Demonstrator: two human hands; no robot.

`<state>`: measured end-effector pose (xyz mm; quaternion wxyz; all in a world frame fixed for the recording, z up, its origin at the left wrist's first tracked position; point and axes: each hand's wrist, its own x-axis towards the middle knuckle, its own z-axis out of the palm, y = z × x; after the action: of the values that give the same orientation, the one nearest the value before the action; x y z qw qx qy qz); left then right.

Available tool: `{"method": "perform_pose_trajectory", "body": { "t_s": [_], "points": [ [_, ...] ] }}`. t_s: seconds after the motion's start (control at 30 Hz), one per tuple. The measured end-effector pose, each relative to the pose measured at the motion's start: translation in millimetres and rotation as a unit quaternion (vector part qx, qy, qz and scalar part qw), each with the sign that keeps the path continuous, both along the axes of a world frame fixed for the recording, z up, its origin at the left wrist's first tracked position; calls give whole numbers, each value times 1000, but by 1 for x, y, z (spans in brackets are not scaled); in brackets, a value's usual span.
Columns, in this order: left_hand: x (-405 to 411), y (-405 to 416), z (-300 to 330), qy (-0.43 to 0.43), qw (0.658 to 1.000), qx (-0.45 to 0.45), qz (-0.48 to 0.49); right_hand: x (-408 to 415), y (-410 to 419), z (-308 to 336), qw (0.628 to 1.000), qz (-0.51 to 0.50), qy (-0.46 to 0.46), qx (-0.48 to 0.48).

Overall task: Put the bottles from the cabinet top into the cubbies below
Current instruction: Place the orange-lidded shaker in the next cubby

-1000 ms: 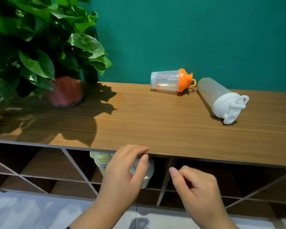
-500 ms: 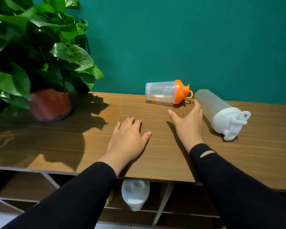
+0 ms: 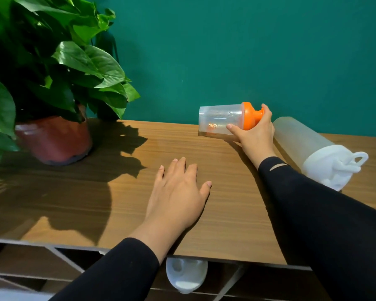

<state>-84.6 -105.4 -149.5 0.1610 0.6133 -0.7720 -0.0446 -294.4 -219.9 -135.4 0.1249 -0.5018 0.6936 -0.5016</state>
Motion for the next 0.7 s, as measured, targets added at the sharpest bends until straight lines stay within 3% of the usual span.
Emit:
{"method": "perform_pose_trajectory", "body": {
  "t_s": [0.23,0.33,0.47,0.57,0.6,0.7],
  "points": [
    [1,1,1,19,1000,-1,-1,6,10,0,997,-9,58,-41],
    [1,1,2,90,996,-2,3,13,26,2,993,2,95,-65],
    [14,10,21,250,968,-15,3,24,76,15,991,50,86,-87],
    [34,33,46,165,977,-118,-58,20,139,32,970,138,139,-141],
    [38,44,58,138,980,-114,-86,17,162,39,955,179,167,-170],
    [36,89,85,95,981,28,-168,4,231,60,911,268,231,-211]
  ]
}}
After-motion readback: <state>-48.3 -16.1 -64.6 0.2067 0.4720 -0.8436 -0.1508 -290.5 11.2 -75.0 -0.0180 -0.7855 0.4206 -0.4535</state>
